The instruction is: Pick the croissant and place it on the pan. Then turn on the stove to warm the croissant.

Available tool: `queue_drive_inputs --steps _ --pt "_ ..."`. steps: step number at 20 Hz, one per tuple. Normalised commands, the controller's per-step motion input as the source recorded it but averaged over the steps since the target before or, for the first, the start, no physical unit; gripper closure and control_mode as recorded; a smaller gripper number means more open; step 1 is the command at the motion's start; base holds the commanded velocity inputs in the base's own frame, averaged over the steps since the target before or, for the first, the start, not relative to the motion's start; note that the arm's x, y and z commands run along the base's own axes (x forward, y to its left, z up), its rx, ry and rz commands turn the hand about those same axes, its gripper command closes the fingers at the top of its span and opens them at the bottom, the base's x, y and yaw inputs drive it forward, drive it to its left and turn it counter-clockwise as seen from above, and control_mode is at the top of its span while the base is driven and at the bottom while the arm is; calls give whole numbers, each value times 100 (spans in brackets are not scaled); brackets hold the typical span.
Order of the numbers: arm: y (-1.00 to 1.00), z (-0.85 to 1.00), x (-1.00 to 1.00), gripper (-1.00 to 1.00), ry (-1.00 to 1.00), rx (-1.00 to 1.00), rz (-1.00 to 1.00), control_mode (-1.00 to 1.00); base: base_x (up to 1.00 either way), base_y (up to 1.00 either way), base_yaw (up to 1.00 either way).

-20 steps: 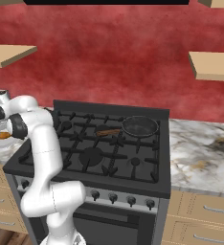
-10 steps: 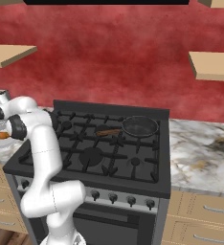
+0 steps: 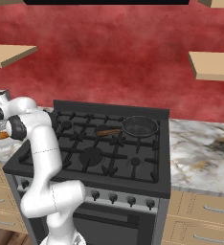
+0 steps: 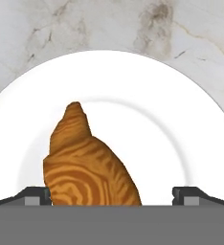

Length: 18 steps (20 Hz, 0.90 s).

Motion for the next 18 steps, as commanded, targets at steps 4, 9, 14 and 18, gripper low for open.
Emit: queue_drive_inputs --steps 4,9,14,18 --pt "0 -13 0 -100 0 0 8 -100 0 0 0" --pt "0 -15 0 -100 0 0 7 -100 0 0 0" --pt "0 -4 0 -100 0 0 6 -100 0 0 0" --pt "-1 0 0 -100 0 0 3 -100 0 0 0"
